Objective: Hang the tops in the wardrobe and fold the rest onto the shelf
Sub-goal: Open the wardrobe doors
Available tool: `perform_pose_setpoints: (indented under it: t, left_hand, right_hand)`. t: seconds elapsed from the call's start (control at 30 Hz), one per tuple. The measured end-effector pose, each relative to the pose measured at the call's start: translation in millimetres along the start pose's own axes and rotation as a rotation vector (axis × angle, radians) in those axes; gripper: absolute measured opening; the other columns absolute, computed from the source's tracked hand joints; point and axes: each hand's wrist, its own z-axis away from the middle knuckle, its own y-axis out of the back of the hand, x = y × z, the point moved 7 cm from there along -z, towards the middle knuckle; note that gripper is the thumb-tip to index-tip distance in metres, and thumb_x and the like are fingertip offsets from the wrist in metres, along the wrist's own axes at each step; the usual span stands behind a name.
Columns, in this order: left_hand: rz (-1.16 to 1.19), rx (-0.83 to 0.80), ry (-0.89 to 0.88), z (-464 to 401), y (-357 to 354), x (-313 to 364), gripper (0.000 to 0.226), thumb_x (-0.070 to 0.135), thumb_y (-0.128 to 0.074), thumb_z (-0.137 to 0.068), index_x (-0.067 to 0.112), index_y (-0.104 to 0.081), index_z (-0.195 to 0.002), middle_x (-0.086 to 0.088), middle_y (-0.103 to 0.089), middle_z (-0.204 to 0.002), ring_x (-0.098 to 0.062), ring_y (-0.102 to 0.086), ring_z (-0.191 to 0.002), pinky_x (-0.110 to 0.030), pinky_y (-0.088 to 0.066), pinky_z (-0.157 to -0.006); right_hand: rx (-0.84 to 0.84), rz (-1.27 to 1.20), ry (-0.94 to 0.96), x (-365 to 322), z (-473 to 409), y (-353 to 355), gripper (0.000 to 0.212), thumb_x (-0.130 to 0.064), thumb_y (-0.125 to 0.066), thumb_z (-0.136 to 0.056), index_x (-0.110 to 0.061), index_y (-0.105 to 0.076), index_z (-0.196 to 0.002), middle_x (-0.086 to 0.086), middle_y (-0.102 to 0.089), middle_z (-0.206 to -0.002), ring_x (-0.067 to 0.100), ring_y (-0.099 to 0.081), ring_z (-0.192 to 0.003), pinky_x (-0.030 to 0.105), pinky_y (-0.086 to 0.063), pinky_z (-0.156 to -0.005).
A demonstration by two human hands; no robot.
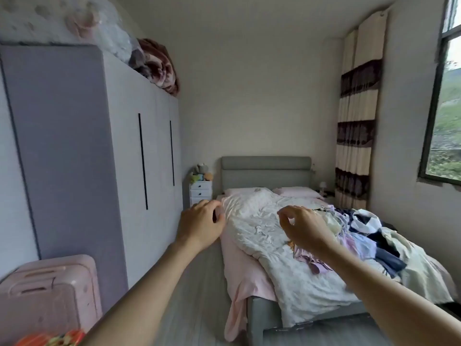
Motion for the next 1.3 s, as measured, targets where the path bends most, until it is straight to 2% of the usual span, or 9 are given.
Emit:
perform_pose_setpoints:
  t: [0.1, 0.2, 0.3, 0.43, 0.53, 0.73, 0.97, 1.1, 1.3]
  left_hand:
    - [0.026, 0.040, 0.027, -14.9, -15.8, -50.8, 0.029, 0.032, -0.048, -0.095, 0.019, -0.061, -0.118, 0.001, -0.061, -0.121, -0.019, -0.058, -0.107, -0.029, -0.045, -0.085]
    - [0.036, 0.049, 0.079, -41.4, -36.7, -111.2, 0.027, 0.030, -0.049, -0.094, 0.018, -0.063, -0.114, 0.003, -0.063, -0.116, -0.018, -0.058, -0.104, -0.027, -0.045, -0.081]
    - [0.052, 0.053, 0.121, -87.7, -55.9, -176.1, 0.025, 0.031, -0.048, -0.094, 0.021, -0.063, -0.112, 0.007, -0.062, -0.116, -0.014, -0.058, -0.104, -0.023, -0.040, -0.077]
    - [0.054, 0.035, 0.191, -165.3, -76.4, -263.3, 0.026, 0.031, -0.047, -0.095, 0.021, -0.062, -0.114, 0.007, -0.061, -0.119, -0.015, -0.058, -0.108, -0.027, -0.044, -0.083]
    - [0.056, 0.025, 0.247, -212.6, -94.2, -315.8, 0.024, 0.030, -0.048, -0.094, 0.021, -0.062, -0.112, 0.005, -0.062, -0.117, -0.017, -0.058, -0.106, -0.030, -0.046, -0.085]
    - [0.082, 0.001, 0.309, -281.3, -146.9, -406.2, 0.022, 0.028, -0.049, -0.094, 0.021, -0.062, -0.109, 0.006, -0.062, -0.114, -0.017, -0.059, -0.103, -0.029, -0.046, -0.082]
    - [0.131, 0.074, 0.336, -384.9, -205.0, -497.7, 0.021, 0.025, -0.051, -0.093, 0.021, -0.064, -0.109, 0.009, -0.063, -0.112, -0.010, -0.059, -0.100, -0.031, -0.047, -0.088]
    - [0.156, 0.154, 0.378, -482.5, -220.3, -547.8, 0.022, 0.024, -0.050, -0.094, 0.020, -0.063, -0.112, 0.008, -0.064, -0.113, -0.010, -0.060, -0.099, -0.031, -0.048, -0.090]
    - [0.107, 0.230, 0.426, -590.4, -237.2, -629.8, 0.022, 0.024, -0.050, -0.094, 0.022, -0.062, -0.112, 0.011, -0.063, -0.110, -0.007, -0.057, -0.090, -0.026, -0.046, -0.083]
  right_hand:
    - [-0.037, -0.029, 0.029, -12.4, -30.4, -54.6, 0.022, -0.019, -0.048, -0.090, -0.017, -0.069, -0.087, -0.003, -0.071, -0.089, 0.022, -0.063, -0.082, 0.028, -0.048, -0.062]
    - [-0.103, -0.092, 0.047, -28.2, -73.3, -116.8, 0.022, -0.019, -0.047, -0.091, -0.015, -0.069, -0.089, -0.001, -0.071, -0.090, 0.023, -0.063, -0.084, 0.034, -0.052, -0.069]
    - [-0.116, -0.151, 0.087, -47.1, -138.3, -178.2, 0.023, -0.019, -0.046, -0.092, -0.016, -0.069, -0.096, -0.004, -0.070, -0.099, 0.020, -0.063, -0.090, 0.033, -0.051, -0.073]
    - [-0.184, -0.184, 0.111, -78.2, -233.8, -260.2, 0.026, -0.020, -0.044, -0.094, -0.015, -0.066, -0.107, -0.004, -0.067, -0.106, 0.021, -0.062, -0.094, 0.032, -0.049, -0.078]
    - [-0.220, -0.195, 0.118, -91.4, -286.5, -314.9, 0.025, -0.018, -0.044, -0.093, -0.007, -0.064, -0.102, 0.005, -0.067, -0.100, 0.025, -0.062, -0.089, 0.038, -0.050, -0.079]
    - [-0.311, -0.224, 0.145, -107.4, -373.5, -409.8, 0.025, -0.016, -0.042, -0.094, -0.004, -0.063, -0.100, 0.008, -0.066, -0.104, 0.029, -0.060, -0.092, 0.041, -0.050, -0.080]
    - [-0.334, -0.320, 0.228, -109.1, -494.2, -529.0, 0.022, -0.022, -0.045, -0.094, -0.016, -0.065, -0.102, 0.000, -0.069, -0.101, 0.024, -0.064, -0.094, 0.035, -0.051, -0.080]
    - [-0.294, -0.391, 0.257, -108.0, -597.0, -588.0, 0.026, -0.023, -0.048, -0.095, -0.020, -0.064, -0.115, -0.003, -0.069, -0.109, 0.017, -0.064, -0.098, 0.029, -0.050, -0.083]
    - [-0.308, -0.525, 0.277, -130.9, -723.2, -673.0, 0.026, -0.021, -0.049, -0.094, -0.018, -0.065, -0.114, -0.004, -0.069, -0.104, 0.014, -0.064, -0.094, 0.027, -0.049, -0.079]
